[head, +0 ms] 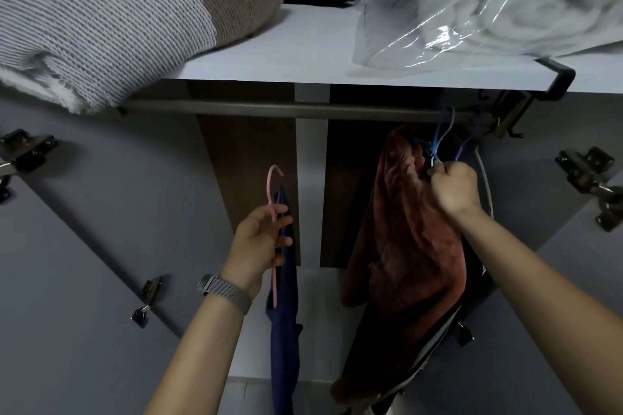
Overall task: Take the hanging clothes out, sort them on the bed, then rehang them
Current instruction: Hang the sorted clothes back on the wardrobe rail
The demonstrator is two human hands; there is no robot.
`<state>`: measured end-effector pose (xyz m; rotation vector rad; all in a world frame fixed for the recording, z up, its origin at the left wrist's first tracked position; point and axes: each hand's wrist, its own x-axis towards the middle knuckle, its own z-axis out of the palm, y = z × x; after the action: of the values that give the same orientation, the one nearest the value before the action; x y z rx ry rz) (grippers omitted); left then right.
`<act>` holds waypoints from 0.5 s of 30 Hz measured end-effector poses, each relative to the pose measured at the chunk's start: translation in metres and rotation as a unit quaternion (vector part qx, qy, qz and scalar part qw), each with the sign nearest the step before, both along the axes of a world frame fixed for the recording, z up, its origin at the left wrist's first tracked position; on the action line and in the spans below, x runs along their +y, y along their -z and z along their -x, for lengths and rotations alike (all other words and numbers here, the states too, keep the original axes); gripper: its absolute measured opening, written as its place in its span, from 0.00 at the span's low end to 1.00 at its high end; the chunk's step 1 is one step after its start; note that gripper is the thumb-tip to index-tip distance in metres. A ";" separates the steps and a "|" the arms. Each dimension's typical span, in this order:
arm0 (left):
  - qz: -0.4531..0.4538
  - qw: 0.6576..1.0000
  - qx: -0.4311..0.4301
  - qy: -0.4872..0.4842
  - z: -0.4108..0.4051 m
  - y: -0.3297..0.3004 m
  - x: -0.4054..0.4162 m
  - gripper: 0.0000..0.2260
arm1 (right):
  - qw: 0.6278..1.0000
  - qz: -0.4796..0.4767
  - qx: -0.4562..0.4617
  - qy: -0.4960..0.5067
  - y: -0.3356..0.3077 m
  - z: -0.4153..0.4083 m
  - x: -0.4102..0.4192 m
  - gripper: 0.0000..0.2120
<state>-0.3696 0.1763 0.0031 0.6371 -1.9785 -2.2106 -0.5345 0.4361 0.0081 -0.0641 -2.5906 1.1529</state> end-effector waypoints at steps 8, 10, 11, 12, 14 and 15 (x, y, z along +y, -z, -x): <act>-0.001 1.000 0.002 -0.001 0.004 0.006 0.000 0.14 | 0.998 -0.017 -0.063 0.021 -0.013 0.033 -0.001 0.16; 0.002 1.000 0.004 -0.001 0.005 0.008 -0.001 0.13 | 0.994 -0.043 -0.096 0.007 -0.006 0.036 -0.003 0.11; 0.002 1.000 0.005 -0.002 0.005 0.008 -0.001 0.13 | 0.992 -0.058 -0.111 0.002 0.000 0.035 -0.004 0.10; -0.002 1.000 0.007 -0.003 0.005 0.008 -0.002 0.12 | 0.989 -0.079 -0.122 -0.004 0.008 0.035 -0.004 0.10; -0.005 1.000 0.011 -0.005 0.006 0.008 -0.003 0.11 | 0.985 -0.120 -0.124 -0.013 0.023 0.032 -0.003 0.11; -0.004 1.000 0.013 -0.004 0.006 0.008 -0.004 0.11 | 0.984 -0.130 -0.121 -0.013 0.025 0.030 -0.002 0.13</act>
<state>-0.3758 0.1725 -0.0052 0.6136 -1.9532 -2.2111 -0.5642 0.4336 -0.0174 -0.1200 -2.9415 0.8513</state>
